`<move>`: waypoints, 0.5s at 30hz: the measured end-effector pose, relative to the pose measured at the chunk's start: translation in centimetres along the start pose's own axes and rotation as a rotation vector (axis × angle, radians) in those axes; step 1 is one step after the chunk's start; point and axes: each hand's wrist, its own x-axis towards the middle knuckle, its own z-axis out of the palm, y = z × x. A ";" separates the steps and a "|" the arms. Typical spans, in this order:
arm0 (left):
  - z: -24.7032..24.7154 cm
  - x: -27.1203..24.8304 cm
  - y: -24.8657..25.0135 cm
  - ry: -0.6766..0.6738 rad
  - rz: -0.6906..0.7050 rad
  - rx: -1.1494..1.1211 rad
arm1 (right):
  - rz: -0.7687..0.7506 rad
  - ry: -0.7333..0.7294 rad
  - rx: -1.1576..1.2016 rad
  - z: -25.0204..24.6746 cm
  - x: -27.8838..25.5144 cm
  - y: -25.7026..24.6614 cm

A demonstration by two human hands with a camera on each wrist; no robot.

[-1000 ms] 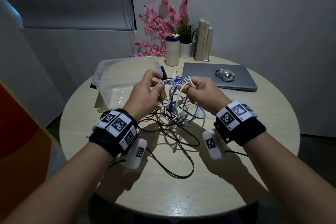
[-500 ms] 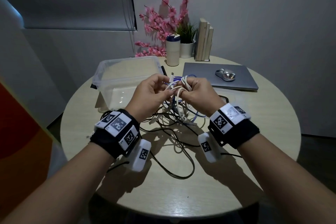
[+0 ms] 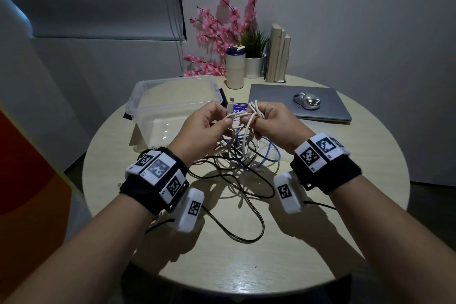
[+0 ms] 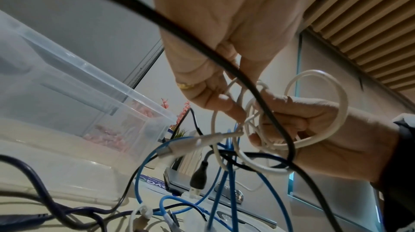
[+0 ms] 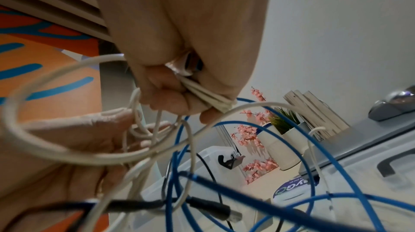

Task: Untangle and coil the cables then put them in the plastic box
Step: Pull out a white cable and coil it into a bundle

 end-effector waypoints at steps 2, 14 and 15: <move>-0.3 0.1 -0.3 0.013 -0.020 -0.002 | 0.006 -0.029 -0.002 -0.3 0.0 -0.3; -1.5 -0.5 -0.5 -0.413 -0.172 0.185 | 0.066 0.118 -0.016 -0.6 0.5 -0.3; -1.4 -0.4 -0.6 -0.413 -0.179 0.233 | 0.064 0.127 0.001 -0.5 0.5 -0.4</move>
